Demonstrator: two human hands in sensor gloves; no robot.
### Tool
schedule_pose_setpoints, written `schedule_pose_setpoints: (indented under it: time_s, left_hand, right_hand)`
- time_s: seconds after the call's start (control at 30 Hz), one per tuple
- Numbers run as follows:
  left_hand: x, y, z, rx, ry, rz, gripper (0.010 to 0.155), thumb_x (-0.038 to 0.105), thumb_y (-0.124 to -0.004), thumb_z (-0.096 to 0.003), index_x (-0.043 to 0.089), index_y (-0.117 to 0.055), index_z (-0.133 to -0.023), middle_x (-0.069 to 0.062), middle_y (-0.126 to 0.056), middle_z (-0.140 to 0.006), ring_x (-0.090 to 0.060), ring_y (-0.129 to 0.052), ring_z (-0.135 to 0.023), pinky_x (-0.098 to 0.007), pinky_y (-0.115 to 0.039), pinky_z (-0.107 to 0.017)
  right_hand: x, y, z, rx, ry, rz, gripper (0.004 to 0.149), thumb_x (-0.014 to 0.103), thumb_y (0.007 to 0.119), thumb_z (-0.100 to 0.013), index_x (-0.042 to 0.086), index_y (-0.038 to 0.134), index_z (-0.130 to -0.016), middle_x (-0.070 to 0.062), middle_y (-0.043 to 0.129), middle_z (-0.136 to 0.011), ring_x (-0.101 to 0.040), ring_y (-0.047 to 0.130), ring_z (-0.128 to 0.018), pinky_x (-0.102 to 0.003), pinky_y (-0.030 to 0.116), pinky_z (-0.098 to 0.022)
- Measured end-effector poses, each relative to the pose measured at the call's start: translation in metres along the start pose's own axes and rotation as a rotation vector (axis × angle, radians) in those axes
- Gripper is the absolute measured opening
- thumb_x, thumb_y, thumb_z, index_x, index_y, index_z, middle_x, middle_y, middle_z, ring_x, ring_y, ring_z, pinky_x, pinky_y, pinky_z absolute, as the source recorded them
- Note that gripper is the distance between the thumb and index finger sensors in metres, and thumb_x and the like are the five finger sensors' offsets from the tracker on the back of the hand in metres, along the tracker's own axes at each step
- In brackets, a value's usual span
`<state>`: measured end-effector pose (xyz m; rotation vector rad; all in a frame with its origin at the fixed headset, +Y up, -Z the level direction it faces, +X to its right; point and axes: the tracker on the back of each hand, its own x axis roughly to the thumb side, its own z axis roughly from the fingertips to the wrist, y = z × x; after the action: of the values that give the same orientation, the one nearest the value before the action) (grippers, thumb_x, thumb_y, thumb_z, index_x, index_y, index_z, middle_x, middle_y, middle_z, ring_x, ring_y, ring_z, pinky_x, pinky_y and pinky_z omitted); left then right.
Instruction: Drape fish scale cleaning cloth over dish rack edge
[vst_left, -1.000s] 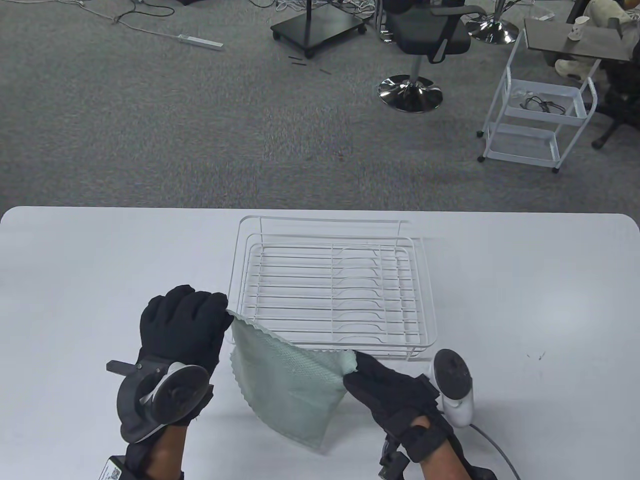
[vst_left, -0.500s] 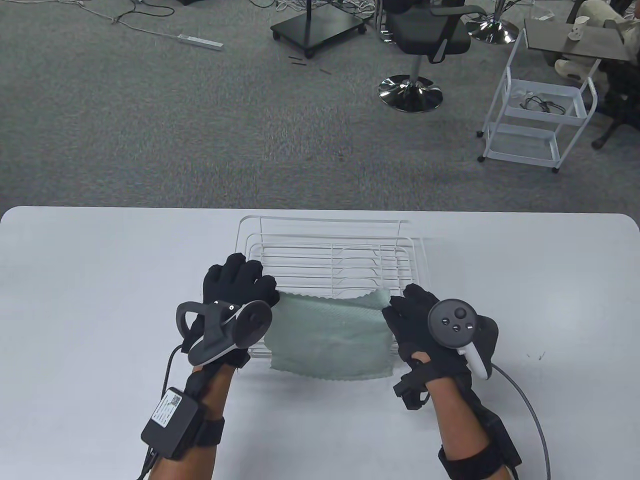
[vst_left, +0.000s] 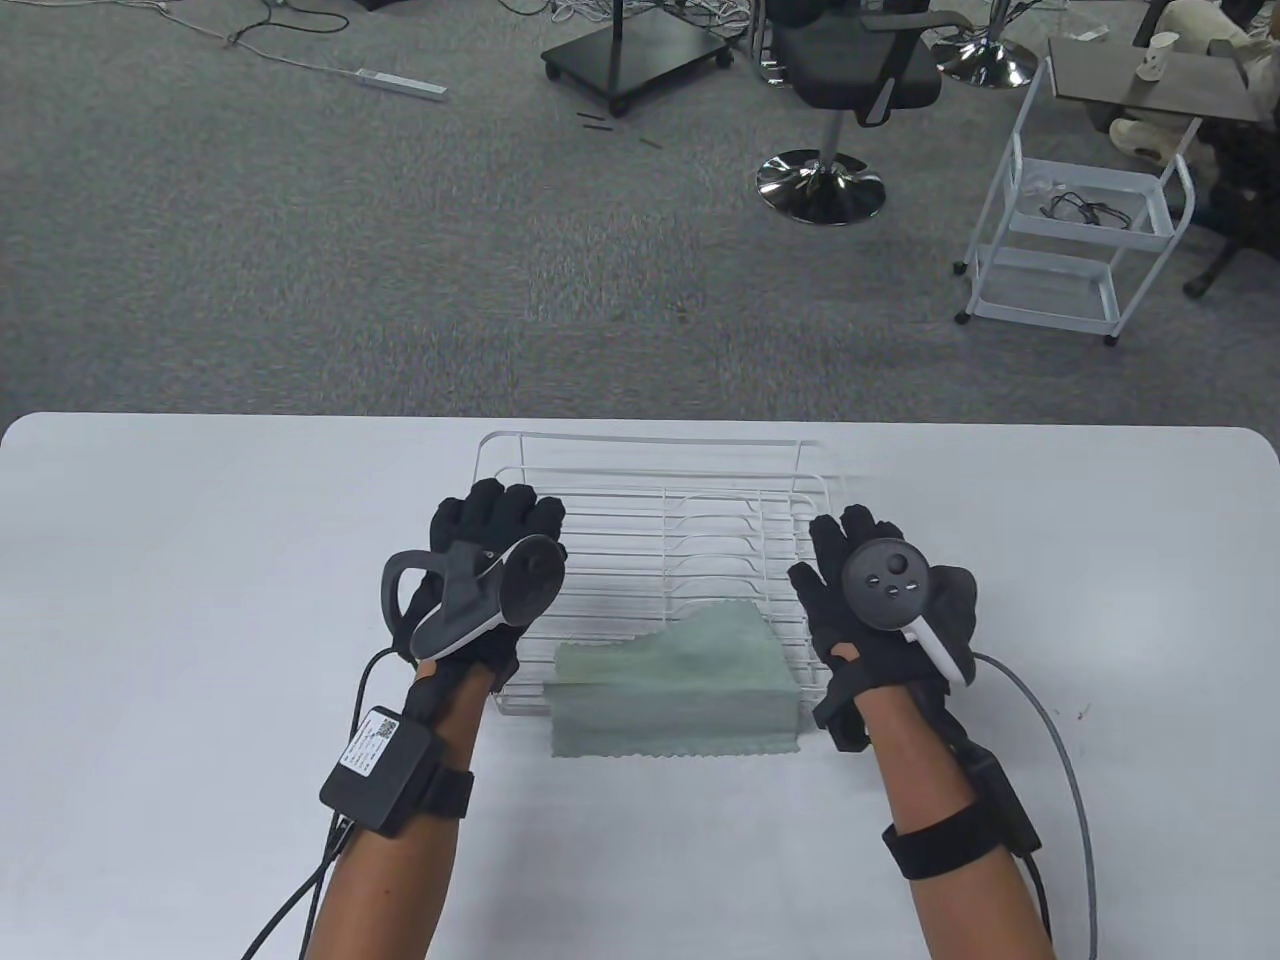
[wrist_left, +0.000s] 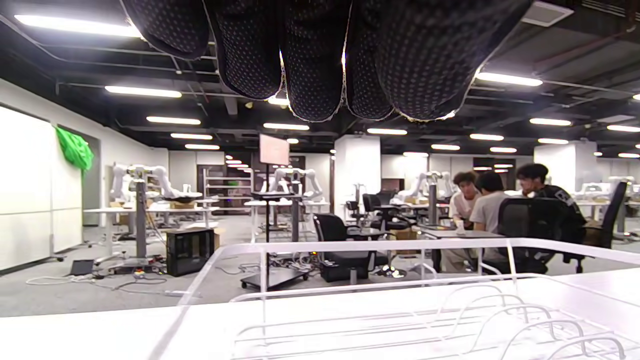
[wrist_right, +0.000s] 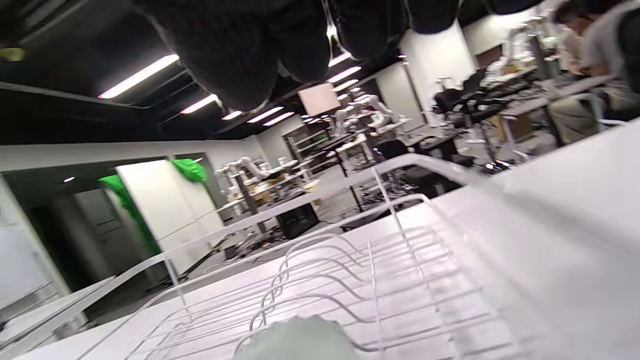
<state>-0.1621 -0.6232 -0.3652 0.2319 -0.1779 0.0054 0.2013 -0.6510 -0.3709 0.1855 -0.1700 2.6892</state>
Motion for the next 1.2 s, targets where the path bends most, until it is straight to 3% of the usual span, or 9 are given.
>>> schedule_pose_setpoints:
  time_s: [0.13, 0.23, 0.33, 0.5, 0.6, 0.7, 0.9, 1.2]
  left_hand:
    - [-0.022, 0.014, 0.036, 0.014, 0.038, 0.002, 0.052, 0.044, -0.08, -0.0551, 0.027, -0.081, -0.104, -0.005, -0.076, -0.11, -0.038, -0.071, -0.108, -0.065, -0.059, -0.077]
    - [-0.038, 0.011, 0.073, 0.002, 0.074, 0.045, 0.049, 0.044, -0.079, -0.0559, 0.026, -0.085, -0.101, -0.005, -0.079, -0.108, -0.038, -0.074, -0.106, -0.064, -0.061, -0.076]
    - [-0.048, -0.005, 0.109, -0.018, 0.109, 0.092, 0.054, 0.047, -0.078, -0.0562, 0.024, -0.08, -0.105, -0.007, -0.074, -0.111, -0.04, -0.068, -0.109, -0.065, -0.059, -0.077]
    - [-0.055, -0.041, 0.149, -0.118, 0.11, 0.163, 0.07, 0.054, -0.075, -0.0554, 0.025, -0.059, -0.117, -0.006, -0.048, -0.124, -0.042, -0.039, -0.118, -0.07, -0.045, -0.08]
    - [-0.06, -0.059, 0.156, -0.219, 0.105, 0.232, 0.082, 0.06, -0.073, -0.0541, 0.025, -0.043, -0.122, -0.004, -0.03, -0.126, -0.04, -0.017, -0.117, -0.071, -0.032, -0.08]
    - [-0.061, -0.072, 0.158, -0.246, 0.096, 0.241, 0.091, 0.066, -0.072, -0.0521, 0.026, -0.03, -0.122, -0.004, -0.014, -0.124, -0.04, -0.001, -0.111, -0.071, -0.022, -0.078]
    - [-0.061, -0.088, 0.156, -0.341, 0.098, 0.219, 0.097, 0.071, -0.07, -0.0504, 0.024, -0.023, -0.122, -0.004, -0.009, -0.123, -0.039, 0.003, -0.109, -0.07, -0.017, -0.076]
    - [-0.055, -0.093, 0.153, -0.356, 0.1, 0.203, 0.099, 0.072, -0.07, -0.0503, 0.024, -0.02, -0.122, -0.004, -0.007, -0.123, -0.039, 0.005, -0.108, -0.071, -0.015, -0.075]
  right_hand:
    - [-0.023, -0.024, 0.04, -0.061, -0.075, 0.121, 0.059, 0.039, 0.073, -0.063, 0.014, 0.052, -0.112, -0.019, 0.043, -0.117, -0.051, 0.035, -0.106, -0.075, 0.041, -0.069]
    - [-0.047, -0.03, 0.072, -0.066, -0.077, 0.171, 0.06, 0.042, 0.072, -0.063, 0.014, 0.052, -0.112, -0.019, 0.045, -0.117, -0.05, 0.036, -0.107, -0.074, 0.04, -0.07]
    - [-0.072, -0.023, 0.098, -0.05, -0.039, 0.198, 0.061, 0.043, 0.072, -0.062, 0.015, 0.051, -0.112, -0.019, 0.043, -0.118, -0.049, 0.03, -0.107, -0.071, 0.034, -0.071]
    - [-0.103, 0.008, 0.118, 0.09, 0.007, 0.184, 0.065, 0.047, 0.072, -0.062, 0.018, 0.044, -0.114, -0.017, 0.036, -0.119, -0.046, 0.021, -0.108, -0.071, 0.028, -0.071]
    - [-0.111, 0.022, 0.118, 0.184, 0.044, 0.234, 0.074, 0.054, 0.071, -0.061, 0.02, 0.035, -0.115, -0.015, 0.026, -0.12, -0.045, 0.013, -0.107, -0.071, 0.022, -0.07]
    - [-0.114, 0.029, 0.116, 0.208, 0.047, 0.251, 0.081, 0.061, 0.07, -0.059, 0.021, 0.027, -0.114, -0.014, 0.019, -0.12, -0.044, 0.007, -0.105, -0.071, 0.018, -0.069]
    - [-0.122, 0.042, 0.116, 0.28, 0.085, 0.269, 0.086, 0.067, 0.068, -0.058, 0.024, 0.02, -0.114, -0.013, 0.009, -0.12, -0.043, -0.005, -0.102, -0.072, 0.009, -0.065]
    - [-0.122, 0.056, 0.114, 0.335, 0.1, 0.247, 0.084, 0.067, 0.067, -0.058, 0.028, 0.019, -0.114, -0.013, 0.008, -0.119, -0.043, -0.006, -0.101, -0.074, 0.006, -0.062]
